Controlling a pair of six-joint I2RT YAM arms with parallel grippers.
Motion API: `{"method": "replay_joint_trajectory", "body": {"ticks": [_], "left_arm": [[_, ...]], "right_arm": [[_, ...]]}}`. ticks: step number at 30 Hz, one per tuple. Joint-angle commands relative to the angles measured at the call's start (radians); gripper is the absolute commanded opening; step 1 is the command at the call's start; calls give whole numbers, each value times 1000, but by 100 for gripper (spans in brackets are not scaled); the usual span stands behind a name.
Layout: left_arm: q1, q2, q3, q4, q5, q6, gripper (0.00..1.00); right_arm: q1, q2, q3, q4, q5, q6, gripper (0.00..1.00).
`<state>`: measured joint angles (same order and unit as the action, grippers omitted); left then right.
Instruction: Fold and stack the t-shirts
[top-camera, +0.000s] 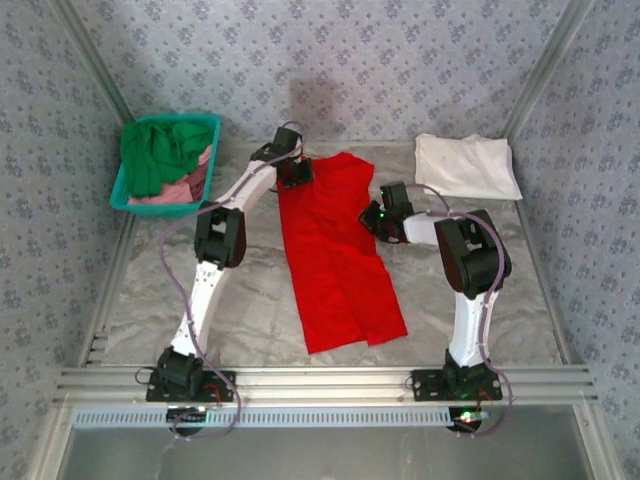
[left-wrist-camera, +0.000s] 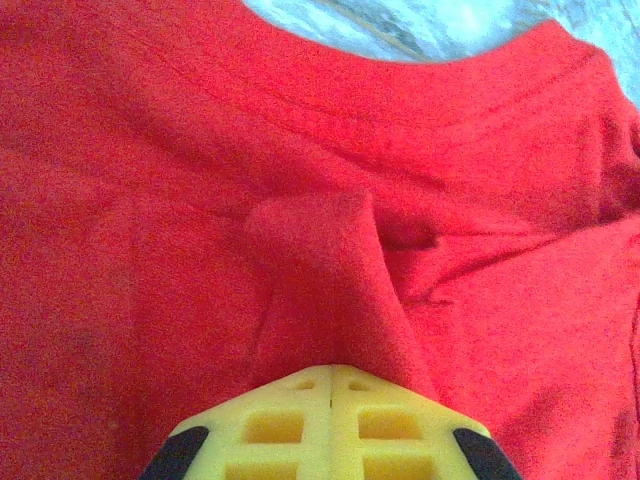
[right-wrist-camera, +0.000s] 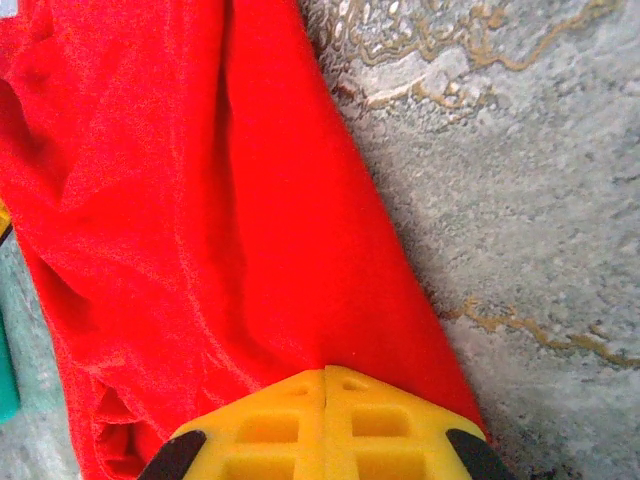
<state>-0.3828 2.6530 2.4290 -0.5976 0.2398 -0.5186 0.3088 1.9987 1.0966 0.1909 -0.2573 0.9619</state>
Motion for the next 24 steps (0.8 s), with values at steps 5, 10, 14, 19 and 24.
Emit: {"method": "replay_joint_trajectory", "body": {"ticks": [5, 10, 14, 19, 24], "left_arm": [[36, -260, -295, 137, 5, -35, 16], [46, -346, -428, 201, 55, -61, 39], [43, -323, -434, 196, 121, -55, 45], [23, -297, -444, 195, 142, -46, 47], [15, -264, -440, 191, 150, -49, 48]], "right_arm": [[-25, -15, 78, -120, 7, -42, 0], [-33, -17, 128, -162, -2, -97, 0], [-43, -5, 135, -158, -13, -96, 0], [-45, 4, 140, -156, -25, -94, 0], [-43, 9, 138, -160, -33, -95, 0]]}}
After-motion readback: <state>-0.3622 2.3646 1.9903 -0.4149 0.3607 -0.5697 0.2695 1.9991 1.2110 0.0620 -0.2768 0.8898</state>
